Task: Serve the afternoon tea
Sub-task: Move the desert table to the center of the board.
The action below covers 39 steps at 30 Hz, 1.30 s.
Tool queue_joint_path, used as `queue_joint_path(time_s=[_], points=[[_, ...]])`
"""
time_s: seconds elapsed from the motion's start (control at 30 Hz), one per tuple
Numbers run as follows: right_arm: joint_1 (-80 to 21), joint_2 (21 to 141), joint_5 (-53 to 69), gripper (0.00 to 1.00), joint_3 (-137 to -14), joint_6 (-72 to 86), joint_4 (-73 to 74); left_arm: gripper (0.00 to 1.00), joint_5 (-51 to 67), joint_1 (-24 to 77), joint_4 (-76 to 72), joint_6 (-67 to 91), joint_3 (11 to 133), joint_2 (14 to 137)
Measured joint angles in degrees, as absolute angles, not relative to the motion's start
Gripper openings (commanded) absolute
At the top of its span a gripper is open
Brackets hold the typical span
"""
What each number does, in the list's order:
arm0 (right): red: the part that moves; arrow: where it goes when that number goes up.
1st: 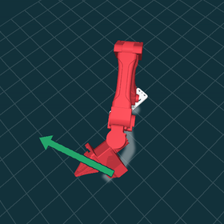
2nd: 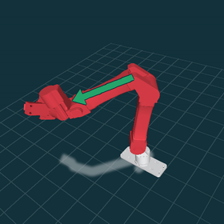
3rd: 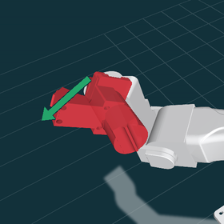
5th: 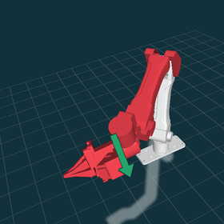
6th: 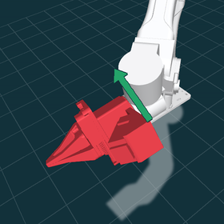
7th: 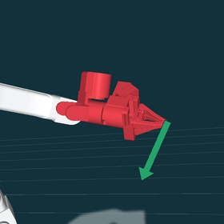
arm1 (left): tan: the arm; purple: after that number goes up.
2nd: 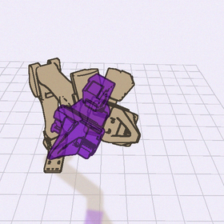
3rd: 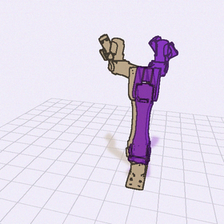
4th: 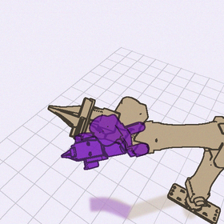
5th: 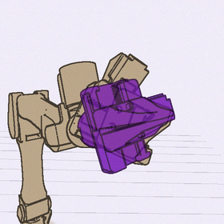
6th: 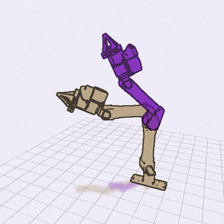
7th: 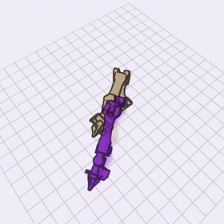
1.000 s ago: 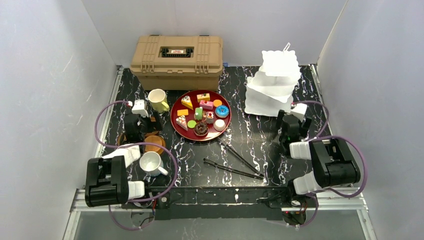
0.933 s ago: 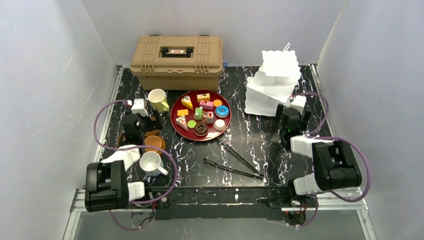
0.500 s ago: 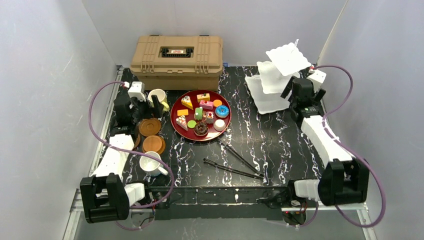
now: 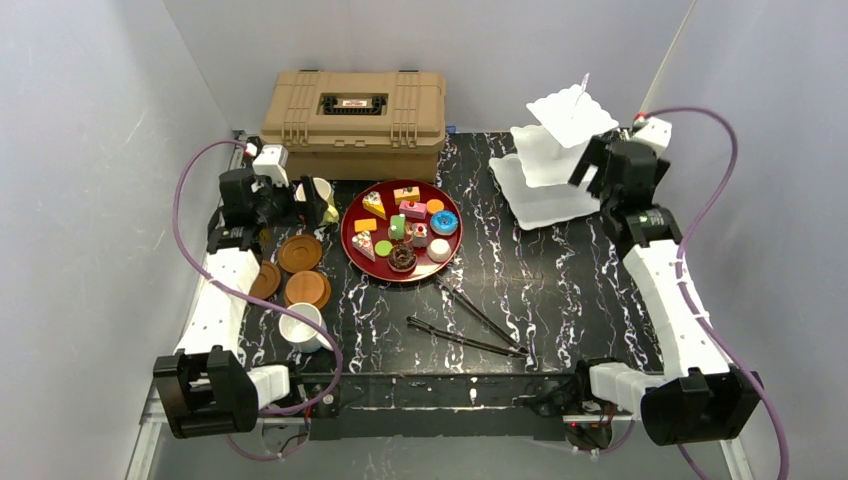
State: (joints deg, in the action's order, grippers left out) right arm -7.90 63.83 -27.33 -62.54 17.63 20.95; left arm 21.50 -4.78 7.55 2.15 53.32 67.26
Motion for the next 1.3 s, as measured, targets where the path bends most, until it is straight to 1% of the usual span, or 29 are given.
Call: queue_joint_path(time_s=[0.1, 0.17, 0.23, 0.33, 0.5, 0.7, 0.93, 1.07, 1.13, 1.3], points=[[-7.90, 66.70, -25.43, 1.00, -72.36, 16.73, 20.95, 0.98, 21.54, -4.78, 11.27, 2.20, 55.94, 67.64], [-7.97, 70.00, -24.84, 0.95, -78.85, 16.29, 20.51, 0.98, 21.65, -4.78, 13.08, 2.20, 57.25, 68.10], [-8.03, 74.22, -24.05, 0.92, -85.27, 16.05, 19.94, 0.98, 21.69, -4.78, 14.81, 2.28, 58.06, 68.38], [-8.29, 80.53, -23.33, 0.87, -91.79, 16.05, 19.38, 0.98, 21.76, -4.78, 17.21, 2.57, 59.13, 68.77], [-9.80, 88.33, -23.86, 0.75, -95.37, 14.90, 19.75, 0.98, 21.89, -4.78, 18.74, 2.98, 60.58, 69.10], [-12.58, 96.12, -26.85, 0.67, -102.43, 12.23, 21.04, 0.98, 22.04, -4.78, 19.64, 3.20, 60.75, 69.12], [-12.71, 97.84, -30.41, 0.56, -107.66, 9.32, 20.80, 0.98, 23.11, -4.78, 20.01, 3.22, 60.75, 69.14], [-12.71, 98.21, -32.01, 0.49, -108.25, 8.12, 20.43, 0.96, 23.51, -4.78, 21.12, 3.22, 61.06, 69.23], [-12.71, 98.80, -32.67, 0.48, -108.25, 7.44, 19.94, 0.95, 23.64, -4.78, 21.63, 3.18, 61.36, 69.25], [-12.71, 102.54, -33.74, 0.35, -110.59, 6.17, 19.49, 0.93, 23.90, -4.78, 22.68, 2.98, 62.39, 69.25]])
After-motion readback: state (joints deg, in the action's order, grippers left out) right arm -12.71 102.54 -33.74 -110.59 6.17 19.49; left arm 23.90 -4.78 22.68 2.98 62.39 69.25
